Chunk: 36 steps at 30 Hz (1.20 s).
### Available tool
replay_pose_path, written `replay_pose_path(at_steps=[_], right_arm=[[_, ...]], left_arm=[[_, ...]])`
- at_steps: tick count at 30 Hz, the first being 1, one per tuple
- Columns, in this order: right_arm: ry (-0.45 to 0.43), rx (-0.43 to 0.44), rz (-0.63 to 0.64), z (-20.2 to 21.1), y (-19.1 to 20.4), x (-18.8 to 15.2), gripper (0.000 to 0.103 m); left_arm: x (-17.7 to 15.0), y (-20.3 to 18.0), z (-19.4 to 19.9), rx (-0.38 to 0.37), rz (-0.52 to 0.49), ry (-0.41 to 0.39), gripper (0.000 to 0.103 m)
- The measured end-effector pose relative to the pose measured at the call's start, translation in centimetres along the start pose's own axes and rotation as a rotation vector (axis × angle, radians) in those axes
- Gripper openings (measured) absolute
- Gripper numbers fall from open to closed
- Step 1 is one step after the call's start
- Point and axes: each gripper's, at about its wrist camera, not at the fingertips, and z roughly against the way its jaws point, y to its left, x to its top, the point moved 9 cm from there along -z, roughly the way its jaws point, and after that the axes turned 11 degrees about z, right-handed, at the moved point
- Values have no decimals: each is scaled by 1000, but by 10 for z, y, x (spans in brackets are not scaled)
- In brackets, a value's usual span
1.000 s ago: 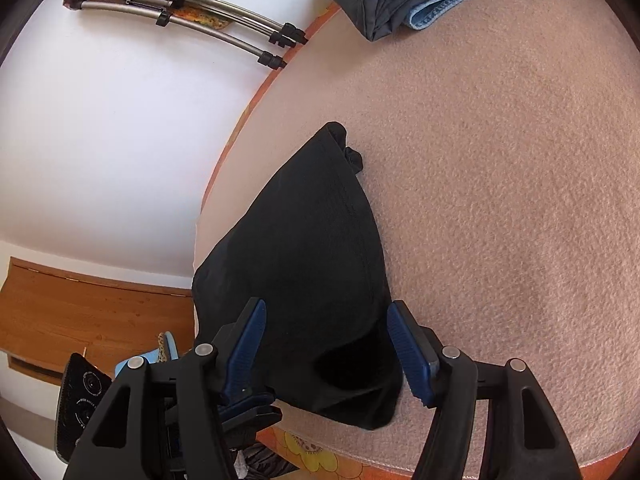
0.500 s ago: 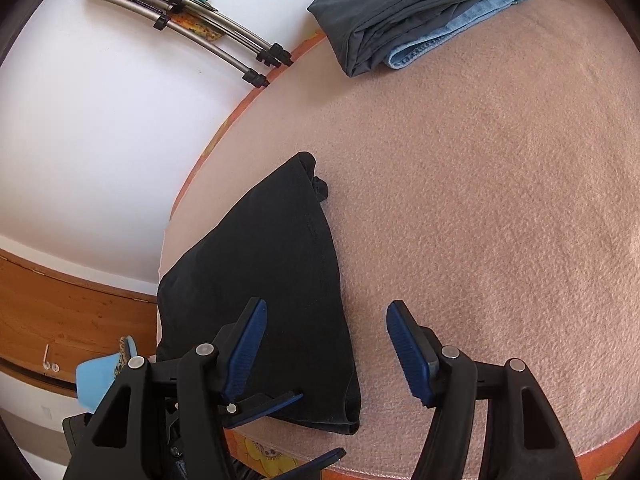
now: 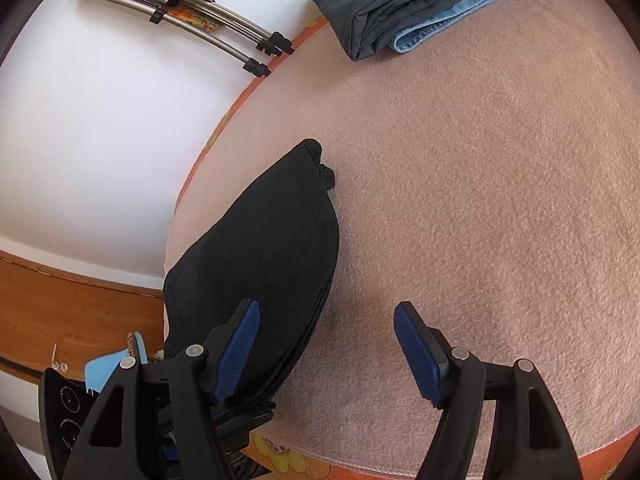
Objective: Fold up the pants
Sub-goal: 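Fold the shorts' edge over with the left tool while the right tool holds the stack, then grasp the folded black shorts with the right tool and lift them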
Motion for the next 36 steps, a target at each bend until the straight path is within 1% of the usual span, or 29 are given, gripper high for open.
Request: replay_pose_path(at_steps=[4,7,9,11,12,13,15,18,21,25,28,32,36], right_arm=[[-1,82,-45,-12,7,7,74],[-6,129,-86,-23,8,17,71],[0,154,-97,-32,10,24,58],[4,172,-114,-41,8,29,53],[6,182,-126,-46,6,32,45],[7,199,-144,-51,4,33,40],[1,222,-169,-57,2,36,20],[-59,186,-164,-53,2,46,6],[-104,154,-106,-40,16,57,4],[-130,107,11,-29,49,67,2],[-131,74,77,-28,73,71,2],[-128,76,140,-32,110,76,2],[-108,68,221,-49,152,77,2]], left_arm=[[4,-3,6,-3,-2,-23,4],[5,-3,10,-7,13,-39,4],[4,-2,14,-8,23,-51,4],[4,0,19,-13,38,-60,4],[4,1,21,-16,46,-61,4],[3,3,23,-19,53,-62,4],[3,5,26,-17,57,-66,4],[2,9,32,-16,66,-73,4],[2,13,39,-19,72,-80,3],[2,23,47,-7,82,-93,3],[0,30,58,15,104,-115,3],[-9,47,78,41,170,-158,3],[-23,71,100,79,218,-180,3]])
